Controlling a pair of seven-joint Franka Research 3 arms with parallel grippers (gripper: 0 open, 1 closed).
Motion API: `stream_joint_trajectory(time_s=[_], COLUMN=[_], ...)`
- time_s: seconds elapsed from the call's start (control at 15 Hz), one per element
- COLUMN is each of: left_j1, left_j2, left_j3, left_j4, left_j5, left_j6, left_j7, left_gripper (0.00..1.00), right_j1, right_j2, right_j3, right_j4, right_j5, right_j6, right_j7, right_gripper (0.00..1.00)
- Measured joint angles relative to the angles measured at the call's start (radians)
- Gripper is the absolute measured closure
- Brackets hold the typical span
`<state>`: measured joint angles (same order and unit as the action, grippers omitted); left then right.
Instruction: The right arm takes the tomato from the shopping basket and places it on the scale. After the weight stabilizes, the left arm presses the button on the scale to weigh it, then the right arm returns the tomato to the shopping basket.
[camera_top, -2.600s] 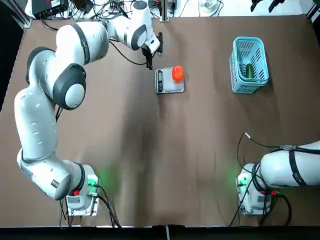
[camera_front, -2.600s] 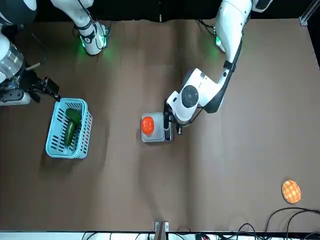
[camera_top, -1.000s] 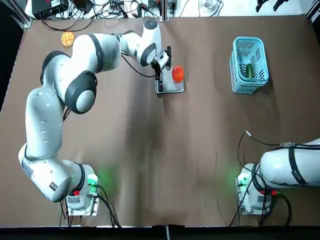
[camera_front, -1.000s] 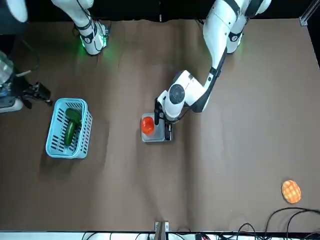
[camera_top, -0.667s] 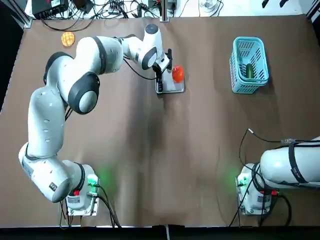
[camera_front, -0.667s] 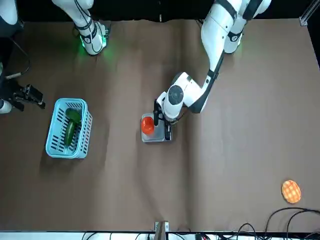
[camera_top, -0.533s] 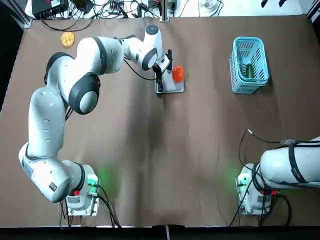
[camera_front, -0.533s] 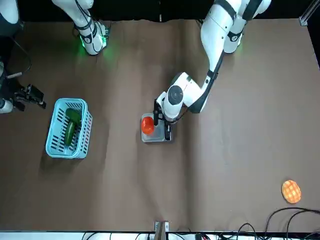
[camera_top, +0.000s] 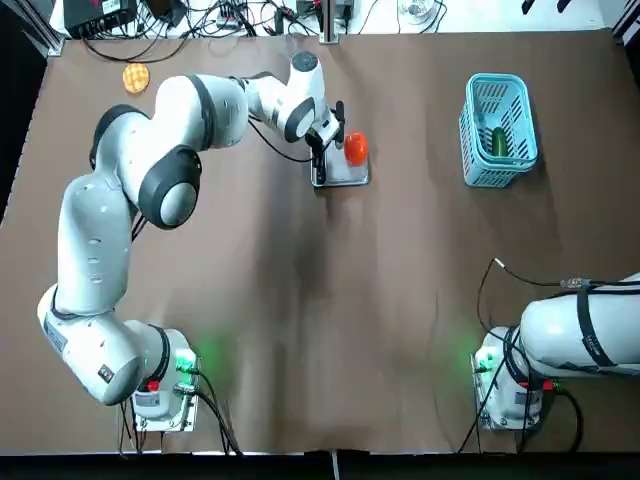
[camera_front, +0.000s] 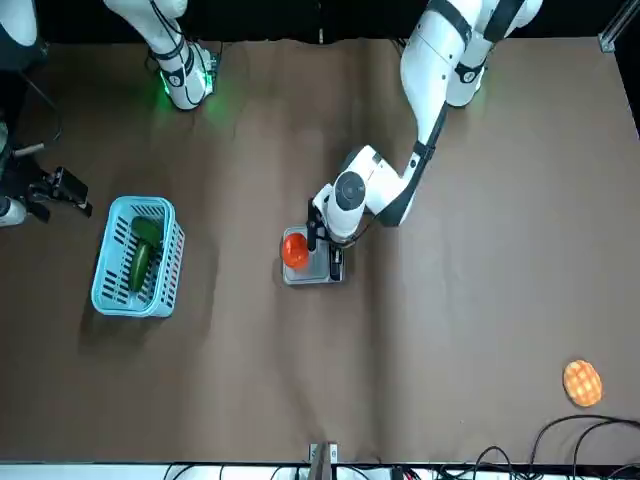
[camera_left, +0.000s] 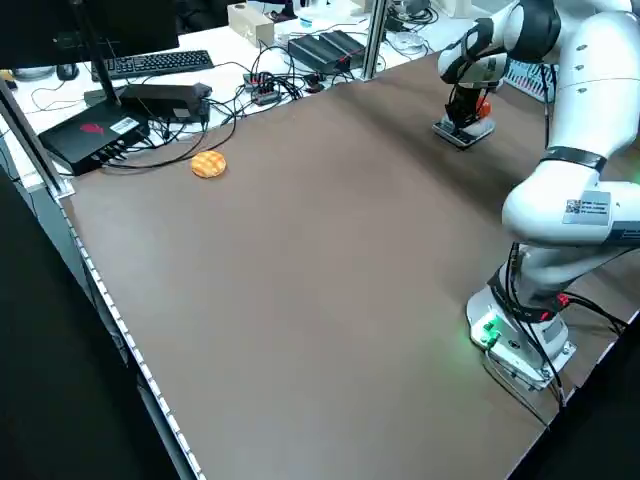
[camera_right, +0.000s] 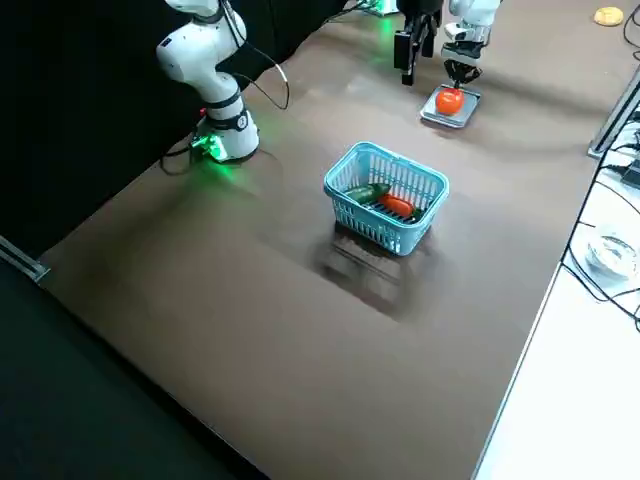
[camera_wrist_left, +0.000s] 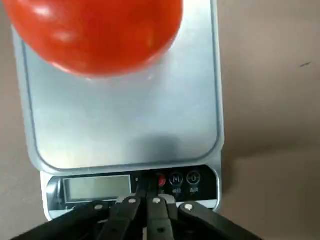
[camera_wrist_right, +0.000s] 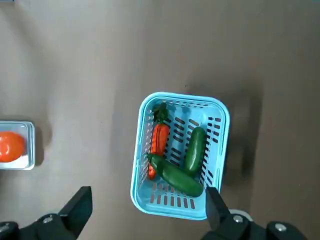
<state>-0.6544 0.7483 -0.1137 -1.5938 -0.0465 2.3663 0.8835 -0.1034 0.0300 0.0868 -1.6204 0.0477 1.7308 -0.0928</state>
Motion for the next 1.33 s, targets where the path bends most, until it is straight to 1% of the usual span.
stream_joint_trajectory(time_s=[0.47, 0.8, 1.33], left_j1=[-0.004, -0.019, -0.031], left_j2=[0.0, 0.0, 0.0], left_j3=[0.003, 0.008, 0.015], left_j4=[0.001, 0.001, 0.001], left_j5=[0.005, 0.049, 0.073], left_j6=[-0.001, -0.001, -0.002], left_j7=[0.0, 0.0, -0.042], left_gripper=[0.99, 0.99, 0.99], right_j1=[0.0, 0.0, 0.0], right_j2=[0.0, 0.0, 0.0], right_j3=[0.0, 0.0, 0.0], right_j4=[0.0, 0.0, 0.0], right_j5=[0.0, 0.0, 0.0], right_j6=[0.0, -0.001, -0.001], right_j7=[0.0, 0.0, 0.0], right_gripper=[0.0, 0.0, 0.0])
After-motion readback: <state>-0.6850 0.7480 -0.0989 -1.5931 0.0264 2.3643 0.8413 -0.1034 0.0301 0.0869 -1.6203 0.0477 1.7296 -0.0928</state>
